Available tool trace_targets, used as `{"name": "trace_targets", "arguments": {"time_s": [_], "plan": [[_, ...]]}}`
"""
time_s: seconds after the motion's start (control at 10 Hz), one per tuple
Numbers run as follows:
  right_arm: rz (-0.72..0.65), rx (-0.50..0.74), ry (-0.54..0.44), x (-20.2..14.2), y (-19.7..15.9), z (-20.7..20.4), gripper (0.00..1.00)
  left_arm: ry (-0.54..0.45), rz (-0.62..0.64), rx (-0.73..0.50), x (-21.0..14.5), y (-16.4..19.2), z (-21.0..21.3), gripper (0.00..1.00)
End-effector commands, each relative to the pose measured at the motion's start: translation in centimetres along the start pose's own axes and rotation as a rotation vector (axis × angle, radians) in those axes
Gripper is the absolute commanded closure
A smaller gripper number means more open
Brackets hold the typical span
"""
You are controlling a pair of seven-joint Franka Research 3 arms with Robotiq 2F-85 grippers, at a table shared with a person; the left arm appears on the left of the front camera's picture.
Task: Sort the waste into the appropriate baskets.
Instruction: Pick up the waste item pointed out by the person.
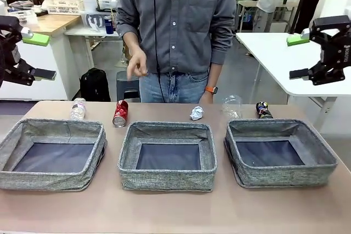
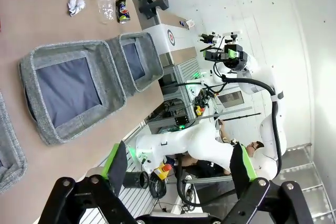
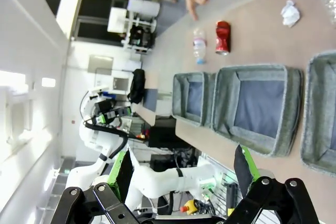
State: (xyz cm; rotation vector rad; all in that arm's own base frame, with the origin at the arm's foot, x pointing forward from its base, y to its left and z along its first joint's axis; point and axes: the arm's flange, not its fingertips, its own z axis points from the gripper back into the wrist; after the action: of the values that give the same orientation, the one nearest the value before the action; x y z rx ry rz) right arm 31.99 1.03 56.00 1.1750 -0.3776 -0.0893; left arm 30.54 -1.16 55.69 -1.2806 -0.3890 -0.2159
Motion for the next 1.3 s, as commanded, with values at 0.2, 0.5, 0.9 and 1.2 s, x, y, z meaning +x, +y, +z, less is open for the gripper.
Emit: {"name": "trace_targets", "arguments": {"time_s": [0.2,0.5,0.9,1.2], "plan": [[0.03,0.023,-0.005,0.4,-0.1,-0.4,0.0,-0.004,-0.026,-0.024,0.3,-0.2,-0.1,0.0],[0.03,0.023,-0.005,0.4,-0.1,-0.4,0.0,-0.004,-0.026,-0.024,0.3,-0.2,-0.1,0.0],[0.03,0.023,-0.005,0.4,-0.1,-0.4,0.0,-0.002,-0.001,-0.006,0.0,-0.1,0.0,0.0],[0.03,0.023,-0.005,0.4,-0.1,-0.4,0.0,0.028,-0.077,0.903,4.8,-0.6,-7.0,0.0]]}}
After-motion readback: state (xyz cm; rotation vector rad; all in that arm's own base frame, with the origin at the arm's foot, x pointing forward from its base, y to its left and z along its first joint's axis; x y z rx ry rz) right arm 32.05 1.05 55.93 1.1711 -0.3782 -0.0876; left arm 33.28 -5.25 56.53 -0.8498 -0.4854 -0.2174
